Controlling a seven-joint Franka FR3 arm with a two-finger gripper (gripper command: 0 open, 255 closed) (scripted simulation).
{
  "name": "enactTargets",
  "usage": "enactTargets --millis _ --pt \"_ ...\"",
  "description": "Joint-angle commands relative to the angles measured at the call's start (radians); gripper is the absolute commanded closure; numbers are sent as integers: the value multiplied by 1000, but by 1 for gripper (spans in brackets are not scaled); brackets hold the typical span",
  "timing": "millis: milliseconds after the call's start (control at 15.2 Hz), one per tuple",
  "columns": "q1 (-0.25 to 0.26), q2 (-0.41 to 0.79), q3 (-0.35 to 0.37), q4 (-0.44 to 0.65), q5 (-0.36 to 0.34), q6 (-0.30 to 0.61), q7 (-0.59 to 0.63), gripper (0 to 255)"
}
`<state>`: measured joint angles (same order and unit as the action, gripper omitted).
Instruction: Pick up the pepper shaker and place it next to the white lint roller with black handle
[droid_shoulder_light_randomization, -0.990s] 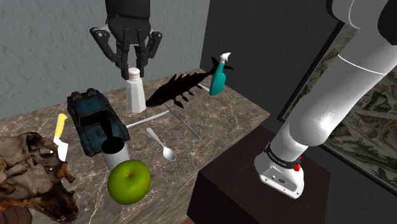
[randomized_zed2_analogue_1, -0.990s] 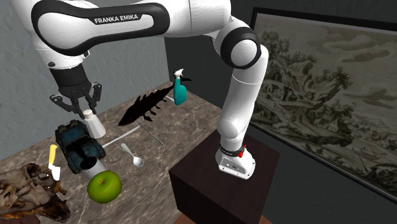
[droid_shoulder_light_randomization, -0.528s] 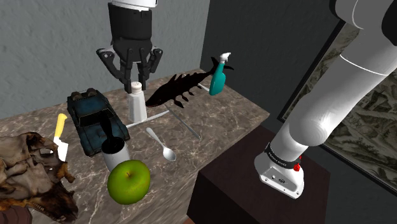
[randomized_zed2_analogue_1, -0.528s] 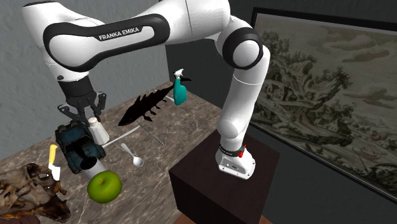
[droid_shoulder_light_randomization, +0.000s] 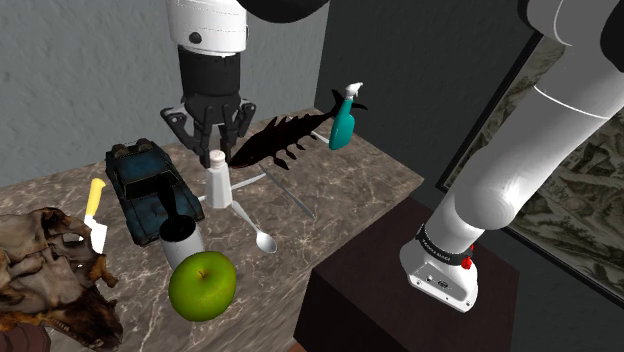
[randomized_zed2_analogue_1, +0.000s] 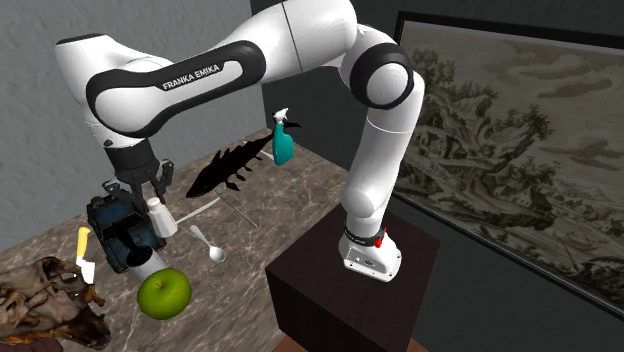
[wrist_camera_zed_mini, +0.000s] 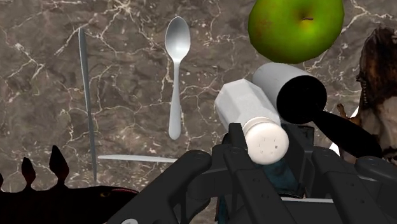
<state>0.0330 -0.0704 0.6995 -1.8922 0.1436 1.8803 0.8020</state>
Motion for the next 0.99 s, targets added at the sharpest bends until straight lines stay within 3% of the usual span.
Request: enactTargets --millis 0,924 --pt "1 5 2 -23 -2 28 0 255" --pt "8 57 15 -168 -29 214 9 255"
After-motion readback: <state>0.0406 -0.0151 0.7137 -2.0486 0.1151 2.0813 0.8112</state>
